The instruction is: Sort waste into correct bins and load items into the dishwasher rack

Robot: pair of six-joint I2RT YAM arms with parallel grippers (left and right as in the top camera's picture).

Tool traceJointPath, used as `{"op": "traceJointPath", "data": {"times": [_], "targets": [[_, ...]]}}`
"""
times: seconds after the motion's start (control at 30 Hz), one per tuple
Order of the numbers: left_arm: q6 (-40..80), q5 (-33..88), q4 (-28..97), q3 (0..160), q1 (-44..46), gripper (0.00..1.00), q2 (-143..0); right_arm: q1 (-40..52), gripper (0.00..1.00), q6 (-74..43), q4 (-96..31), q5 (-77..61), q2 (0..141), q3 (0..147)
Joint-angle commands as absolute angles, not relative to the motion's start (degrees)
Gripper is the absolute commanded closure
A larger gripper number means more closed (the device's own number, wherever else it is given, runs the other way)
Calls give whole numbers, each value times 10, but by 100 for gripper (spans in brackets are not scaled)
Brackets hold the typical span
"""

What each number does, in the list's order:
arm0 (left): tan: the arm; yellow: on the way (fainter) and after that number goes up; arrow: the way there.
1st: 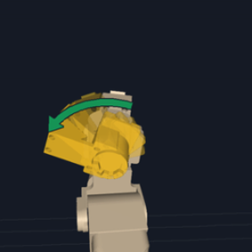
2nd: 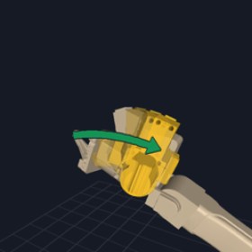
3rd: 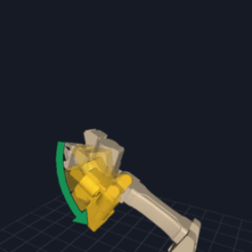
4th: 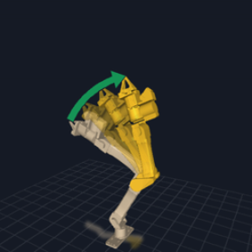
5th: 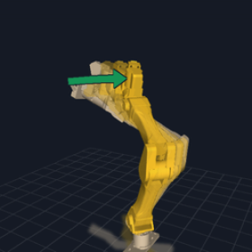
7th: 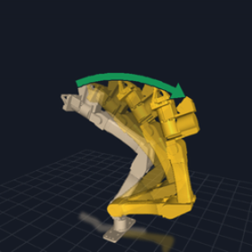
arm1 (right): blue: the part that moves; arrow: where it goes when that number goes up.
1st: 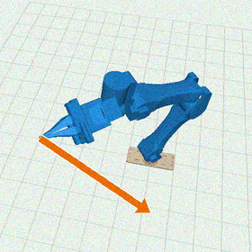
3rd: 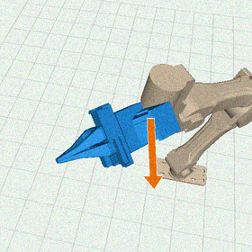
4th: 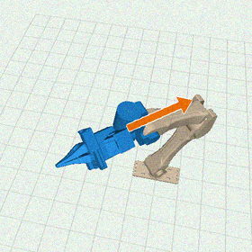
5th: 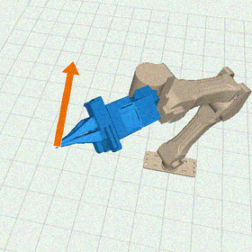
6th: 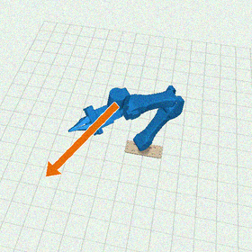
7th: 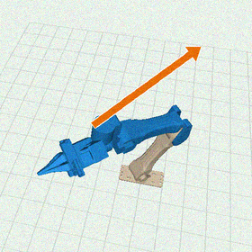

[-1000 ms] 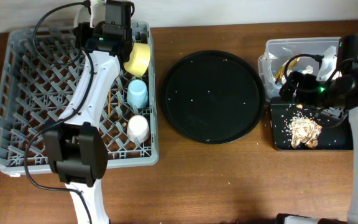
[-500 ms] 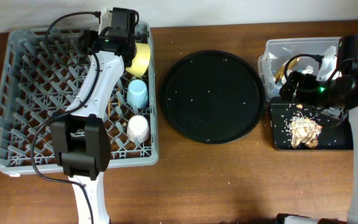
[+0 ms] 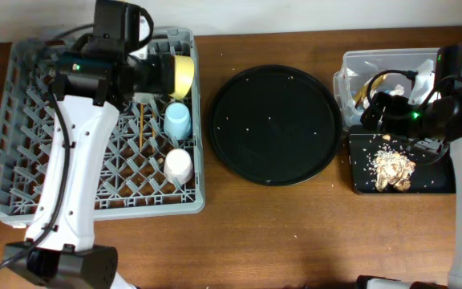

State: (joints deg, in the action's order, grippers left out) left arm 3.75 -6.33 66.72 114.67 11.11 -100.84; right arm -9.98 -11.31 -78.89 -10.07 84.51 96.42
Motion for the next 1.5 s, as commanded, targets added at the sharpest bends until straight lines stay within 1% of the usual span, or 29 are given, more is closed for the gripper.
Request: {"op": "traceJointPath", "data": {"times": [0.0,0.17,0.27,0.33,0.4,0.43,0.47,0.57,0.6,0.67,0.7,0.8,0.83,0.87,0.93,1.0,1.2,1.27,1.33,1.4,1.47], "targets": [[48,24,688,1145,107,1,-1015,-102,2,-107,-789,-94,844,967],[47,24,689,1145,107,1,-1015,-93,2,-107,-788,-94,840,967],[47,24,689,1145,107,1,-1016,-55,2,-107,-788,-94,816,967],[48,24,689,1145,107,1,-1015,1,2,-107,-788,-94,778,966],[47,24,689,1145,107,1,-1015,34,2,-107,-788,-94,739,965],[47,24,689,1145,107,1,-1015,42,1,-91,-789,-60,708,957],[47,24,689,1145,107,1,-1015,41,2,-92,-791,-58,671,936],[47,24,689,1145,107,1,-1016,41,2,-83,-775,-20,570,831],[47,24,689,1145,107,1,-1015,41,1,-83,-734,1,534,782],[47,24,689,1145,107,1,-1015,40,2,-63,-569,11,439,650],[47,24,689,1145,107,1,-1015,40,2,-57,-435,11,374,547],[47,24,689,1145,107,1,-1015,40,2,-58,-143,-5,245,304],[47,24,689,1145,107,1,-1015,40,1,-60,-74,-8,211,239],[47,24,689,1145,107,1,-1015,40,2,-60,-31,-10,183,193],[47,24,689,1145,107,1,-1016,40,2,-63,24,-10,123,114],[47,24,689,1145,107,1,-1015,41,2,-63,48,-10,76,68],[47,24,689,1145,107,1,-1015,41,1,-62,117,-8,33,3],[48,24,689,1145,107,1,-1015,41,2,-62,86,-1,0,3],[47,24,689,1145,107,1,-1015,41,1,-62,50,3,2,3],[47,24,689,1145,107,1,-1015,41,2,-62,-26,0,2,3],[47,24,689,1145,107,1,-1016,41,2,-62,-46,3,2,3]]}}
